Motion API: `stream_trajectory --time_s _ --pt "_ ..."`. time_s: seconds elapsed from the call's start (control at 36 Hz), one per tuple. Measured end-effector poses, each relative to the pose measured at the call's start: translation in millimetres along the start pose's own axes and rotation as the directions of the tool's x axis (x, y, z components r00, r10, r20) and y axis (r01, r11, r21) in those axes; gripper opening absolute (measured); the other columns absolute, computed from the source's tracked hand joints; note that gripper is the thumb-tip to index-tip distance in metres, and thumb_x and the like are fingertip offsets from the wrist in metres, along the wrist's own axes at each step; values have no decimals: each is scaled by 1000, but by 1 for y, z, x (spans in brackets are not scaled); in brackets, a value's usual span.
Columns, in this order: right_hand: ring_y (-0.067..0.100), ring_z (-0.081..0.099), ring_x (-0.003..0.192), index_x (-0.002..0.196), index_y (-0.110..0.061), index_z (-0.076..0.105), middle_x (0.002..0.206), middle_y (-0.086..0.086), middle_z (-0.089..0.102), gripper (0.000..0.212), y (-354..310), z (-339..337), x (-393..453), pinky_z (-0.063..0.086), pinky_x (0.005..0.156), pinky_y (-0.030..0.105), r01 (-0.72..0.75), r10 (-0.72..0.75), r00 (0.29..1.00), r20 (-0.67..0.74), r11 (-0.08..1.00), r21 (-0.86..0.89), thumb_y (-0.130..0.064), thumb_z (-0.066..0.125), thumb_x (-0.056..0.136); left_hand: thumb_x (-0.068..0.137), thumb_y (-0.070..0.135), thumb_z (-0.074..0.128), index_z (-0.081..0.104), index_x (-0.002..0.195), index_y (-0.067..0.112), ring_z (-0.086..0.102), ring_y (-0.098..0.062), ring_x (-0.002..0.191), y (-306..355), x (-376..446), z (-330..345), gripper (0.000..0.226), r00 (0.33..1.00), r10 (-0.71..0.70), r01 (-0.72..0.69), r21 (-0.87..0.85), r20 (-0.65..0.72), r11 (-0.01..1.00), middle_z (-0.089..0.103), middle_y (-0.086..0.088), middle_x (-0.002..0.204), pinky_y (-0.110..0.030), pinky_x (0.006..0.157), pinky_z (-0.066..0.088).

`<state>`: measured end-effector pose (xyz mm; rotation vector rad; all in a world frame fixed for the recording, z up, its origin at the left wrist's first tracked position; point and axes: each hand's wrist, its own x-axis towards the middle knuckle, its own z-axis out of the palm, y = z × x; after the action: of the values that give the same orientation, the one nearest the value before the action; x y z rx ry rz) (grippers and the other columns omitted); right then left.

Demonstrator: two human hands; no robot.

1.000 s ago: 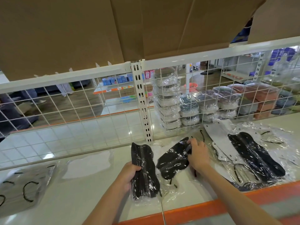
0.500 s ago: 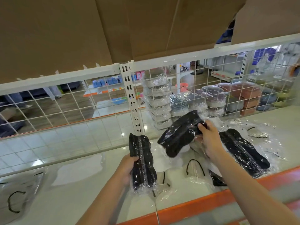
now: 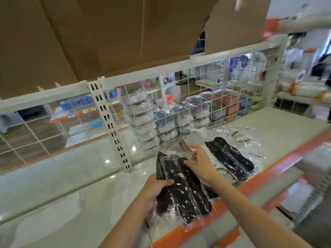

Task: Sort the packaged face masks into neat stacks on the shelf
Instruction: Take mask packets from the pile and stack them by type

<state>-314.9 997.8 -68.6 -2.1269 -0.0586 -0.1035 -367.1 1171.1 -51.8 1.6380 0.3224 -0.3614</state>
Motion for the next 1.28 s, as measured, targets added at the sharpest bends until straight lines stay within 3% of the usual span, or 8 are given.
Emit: stream_trajectory --time_s 0.19,0.42,0.64,0.75,0.86,1.06,1.14,1.28 --pt "35 12 141 143 -16 28 153 16 14 51 54 -40 -8 16 115 49 -307 255 952 -171 763 -569 -21 41 94 90 2 55 57 94 6 62 -20 69 8 0 19 5 1000 -1 1 8 8 1000 64 -12 79 -24 51 48" --pt "27 49 118 128 -16 50 123 7 56 36 64 -49 -15 46 93 39 -151 143 987 -71 693 -705 -19 44 92 97 10 49 61 105 0 66 -16 60 5 8 22 18 999 -27 28 -36 19 999 68 -11 75 -19 46 48" --pt "19 41 57 58 -14 43 57 6 46 29 17 -19 -16 29 52 31 -38 33 999 -29 976 -216 -9 48 86 97 40 44 65 105 8 65 -29 97 -4 17 11 39 997 -33 21 -171 -70 985 70 -14 103 -43 91 50" --pt "11 50 61 71 -18 62 59 -8 50 24 -20 6 -29 37 62 25 115 -77 961 264 984 -135 -23 53 92 88 53 49 65 106 7 68 -31 97 -5 13 0 52 999 25 -31 -336 -23 941 71 -16 101 -40 85 52" --pt "8 68 78 103 -18 70 90 -4 71 28 -43 33 -42 54 73 22 76 -73 820 567 997 19 -37 52 94 86 20 65 65 107 -3 70 -30 78 -8 3 -18 31 995 61 -83 -299 -81 950 73 -18 90 -35 69 55" --pt "9 46 101 116 -20 49 106 -6 43 37 -64 80 -24 40 90 23 121 -115 977 177 992 -23 -23 68 84 85 -6 59 65 97 2 70 -16 63 -13 -28 -64 16 915 174 -298 -317 -365 900 74 -5 72 -22 51 53" --pt "18 45 114 129 -14 36 120 2 40 69 -77 107 -19 42 97 32 -86 -35 940 339 938 335 -17 78 75 86 -5 60 66 96 9 70 -12 65 -16 -46 -88 18 828 254 -412 -236 -501 880 74 1 74 -20 53 53" --pt "11 67 85 111 -8 58 92 -2 69 48 -108 157 -36 54 68 25 -33 -331 803 495 805 592 -11 68 64 79 1 71 65 80 20 66 -1 63 -28 -79 -131 20 692 428 -459 104 -581 882 70 13 65 -17 59 52"
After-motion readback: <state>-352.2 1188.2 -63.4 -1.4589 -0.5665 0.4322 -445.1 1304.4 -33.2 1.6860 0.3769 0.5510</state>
